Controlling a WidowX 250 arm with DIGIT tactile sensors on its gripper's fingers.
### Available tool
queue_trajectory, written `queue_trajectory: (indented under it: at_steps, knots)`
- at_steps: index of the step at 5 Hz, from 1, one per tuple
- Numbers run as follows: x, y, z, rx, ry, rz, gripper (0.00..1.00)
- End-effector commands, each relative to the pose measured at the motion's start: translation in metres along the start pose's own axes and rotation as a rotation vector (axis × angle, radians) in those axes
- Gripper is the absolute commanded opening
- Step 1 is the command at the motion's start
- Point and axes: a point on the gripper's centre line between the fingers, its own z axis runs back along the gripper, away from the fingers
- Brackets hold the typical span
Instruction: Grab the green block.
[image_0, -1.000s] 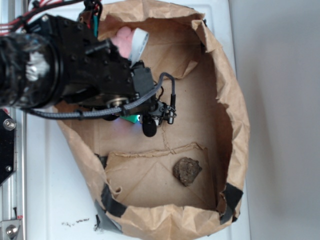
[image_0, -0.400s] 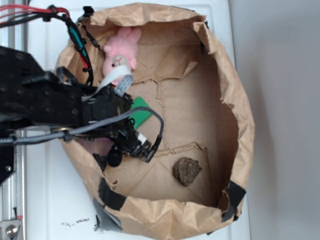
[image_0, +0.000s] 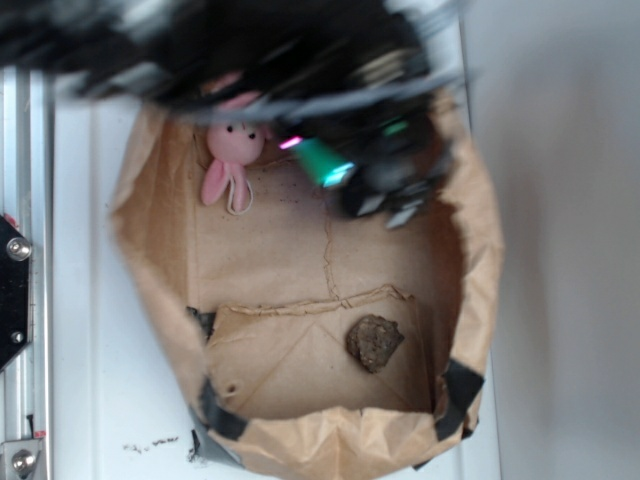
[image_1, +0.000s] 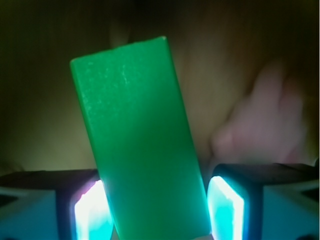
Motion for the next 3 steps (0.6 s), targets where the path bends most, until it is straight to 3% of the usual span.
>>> queue_trajectory:
  at_steps: [1, 2, 3]
  knots:
    - [0.034, -0.003, 0.066, -0.046, -0.058, -0.191, 0.0]
    - [0.011, 0.006, 0.076, -0.122, -0.112, -0.26, 0.0]
    - [-0.01, 0.013, 0.082, -0.163, -0.14, -0.316, 0.0]
